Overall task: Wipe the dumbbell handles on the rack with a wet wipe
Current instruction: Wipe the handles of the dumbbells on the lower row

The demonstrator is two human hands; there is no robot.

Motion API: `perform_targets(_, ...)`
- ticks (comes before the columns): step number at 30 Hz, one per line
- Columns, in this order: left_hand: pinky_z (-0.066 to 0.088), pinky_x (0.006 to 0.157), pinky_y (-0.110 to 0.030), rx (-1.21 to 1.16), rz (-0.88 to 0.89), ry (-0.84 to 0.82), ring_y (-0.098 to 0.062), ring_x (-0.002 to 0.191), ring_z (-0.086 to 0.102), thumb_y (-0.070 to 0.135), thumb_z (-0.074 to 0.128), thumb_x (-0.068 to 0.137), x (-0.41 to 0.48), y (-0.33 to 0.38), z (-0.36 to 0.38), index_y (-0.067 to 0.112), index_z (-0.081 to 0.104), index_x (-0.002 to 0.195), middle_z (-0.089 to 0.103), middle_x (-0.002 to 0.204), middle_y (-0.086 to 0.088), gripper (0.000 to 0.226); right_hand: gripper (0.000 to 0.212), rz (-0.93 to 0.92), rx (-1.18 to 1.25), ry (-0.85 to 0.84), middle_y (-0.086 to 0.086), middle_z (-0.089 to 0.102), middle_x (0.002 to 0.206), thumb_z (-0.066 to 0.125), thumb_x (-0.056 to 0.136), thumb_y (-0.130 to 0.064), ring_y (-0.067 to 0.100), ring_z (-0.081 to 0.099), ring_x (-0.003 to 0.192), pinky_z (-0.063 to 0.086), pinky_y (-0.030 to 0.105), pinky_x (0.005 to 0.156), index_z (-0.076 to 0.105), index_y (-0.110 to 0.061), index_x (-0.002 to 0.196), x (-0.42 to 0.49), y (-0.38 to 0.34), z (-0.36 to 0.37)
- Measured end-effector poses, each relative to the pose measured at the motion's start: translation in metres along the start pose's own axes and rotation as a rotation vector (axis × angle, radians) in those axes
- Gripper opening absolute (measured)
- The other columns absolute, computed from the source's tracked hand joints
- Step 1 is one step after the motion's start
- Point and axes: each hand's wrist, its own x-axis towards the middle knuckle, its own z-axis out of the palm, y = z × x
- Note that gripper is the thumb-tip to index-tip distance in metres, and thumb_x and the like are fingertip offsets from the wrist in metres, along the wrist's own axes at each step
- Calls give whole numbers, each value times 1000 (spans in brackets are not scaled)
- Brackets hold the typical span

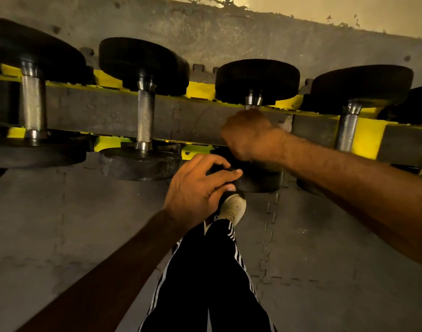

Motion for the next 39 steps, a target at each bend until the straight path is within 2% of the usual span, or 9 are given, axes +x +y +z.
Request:
perform_targets(5, 51, 76, -45, -15, -14, 4, -25, 99, 60, 27, 76, 88, 0, 0, 2, 22, 76, 115, 65, 111, -1, 27, 13, -41, 164, 89, 1, 54, 86, 60, 90, -23, 25, 58, 81, 39, 31, 68, 66, -17, 99, -4, 24, 7)
perform_targets(8, 52, 76, -44, -18, -20, 22, -25, 100, 60, 25, 77, 88, 0, 0, 3, 21, 76, 114, 65, 111, -2, 26, 16, -53, 227, 148, 2, 65, 98, 58, 88, -23, 26, 63, 95, 42, 30, 70, 70, -23, 99, -26, 42, 20)
perform_targets(13, 51, 76, -45, -22, -31, 28, -24, 101, 59, 26, 75, 89, -2, 1, 5, 21, 76, 114, 65, 112, -2, 26, 29, -158, 107, 79, -4, 62, 114, 52, 92, -22, 21, 61, 101, 25, 24, 54, 66, -31, 116, -41, 30, 27)
perform_targets(20, 50, 77, -43, -28, -43, 11, -24, 98, 59, 27, 76, 87, 1, 3, 1, 22, 77, 111, 65, 109, -1, 24, 16, -78, 84, -58, 6, 61, 93, 55, 95, -21, 22, 51, 75, 38, 31, 64, 68, -16, 103, 0, 4, -2)
perform_targets(24, 51, 78, -45, -37, -46, 4, -25, 99, 60, 25, 77, 86, 1, 2, 1, 22, 77, 111, 65, 110, 0, 25, 20, -100, 197, 15, 5, 62, 96, 61, 88, -21, 24, 59, 85, 42, 30, 67, 70, -18, 106, -26, 20, 10)
perform_targets(27, 51, 78, -45, -41, -53, 4, -24, 100, 59, 25, 76, 87, 1, 2, 1, 22, 77, 111, 65, 111, 0, 25, 20, -35, 463, 152, -1, 72, 101, 71, 84, -19, 17, 66, 94, 51, 28, 78, 75, -24, 103, -52, 36, 40)
perform_targets(30, 51, 77, -45, -43, -43, -3, -22, 101, 59, 28, 71, 88, 1, 2, 1, 22, 76, 112, 65, 111, 1, 26, 12, 279, 948, 269, -14, 71, 83, 80, 80, -16, -4, 63, 79, 47, 16, 73, 77, -24, 89, -62, 40, 70)
perform_targets(35, 51, 77, -44, -46, -38, 11, -22, 100, 59, 24, 76, 85, 2, 1, 1, 22, 77, 111, 65, 111, 0, 26, 14, 574, 1526, 168, 0, 74, 81, 76, 80, 0, 7, 71, 77, 59, 25, 72, 76, -14, 85, -45, 36, 99)
perform_targets(39, 50, 80, -40, -56, -43, 42, -22, 101, 59, 19, 80, 85, 0, 2, 5, 21, 78, 110, 66, 110, -2, 25, 18, 590, 1414, -8, 1, 69, 73, 62, 88, 3, 7, 56, 54, 38, 20, 46, 73, -12, 88, -18, 48, 92)
